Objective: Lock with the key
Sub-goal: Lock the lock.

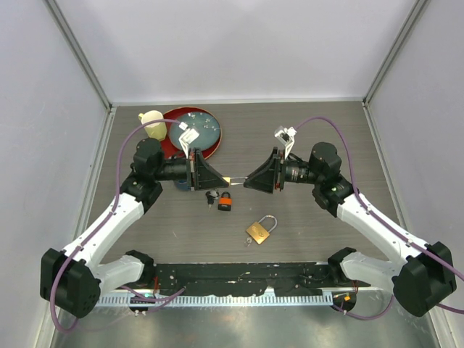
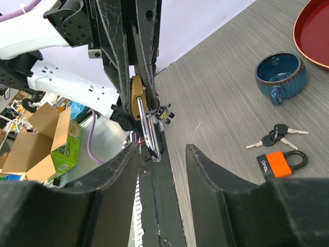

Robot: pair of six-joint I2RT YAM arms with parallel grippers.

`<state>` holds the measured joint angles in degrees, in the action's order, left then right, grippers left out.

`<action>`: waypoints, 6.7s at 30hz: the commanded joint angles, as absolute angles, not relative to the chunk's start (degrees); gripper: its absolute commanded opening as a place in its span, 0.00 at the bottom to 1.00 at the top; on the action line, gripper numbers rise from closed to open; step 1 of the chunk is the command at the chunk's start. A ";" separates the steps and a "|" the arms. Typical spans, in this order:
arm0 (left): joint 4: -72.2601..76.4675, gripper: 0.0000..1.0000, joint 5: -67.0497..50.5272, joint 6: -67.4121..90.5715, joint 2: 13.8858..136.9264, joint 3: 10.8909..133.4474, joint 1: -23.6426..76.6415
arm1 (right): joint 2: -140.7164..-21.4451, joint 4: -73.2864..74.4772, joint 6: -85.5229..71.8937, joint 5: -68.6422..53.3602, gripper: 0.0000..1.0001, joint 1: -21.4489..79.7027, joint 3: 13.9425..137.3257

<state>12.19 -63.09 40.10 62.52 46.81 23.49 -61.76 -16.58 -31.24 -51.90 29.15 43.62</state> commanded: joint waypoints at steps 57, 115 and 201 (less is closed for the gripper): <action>34.36 0.00 -62.40 50.18 65.57 44.91 24.78 | -63.11 -29.44 -39.73 -51.06 0.01 32.52 45.00; 68.38 0.00 -20.48 59.77 58.27 25.14 27.33 | -71.80 -54.05 -55.63 -28.57 0.87 36.82 46.67; 35.77 0.61 -47.02 36.12 66.71 42.19 33.31 | -75.23 3.08 -24.35 -47.11 0.01 31.82 77.69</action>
<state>29.61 -44.99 35.75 65.87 39.48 32.53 -78.22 7.66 -22.98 -46.44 31.75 77.30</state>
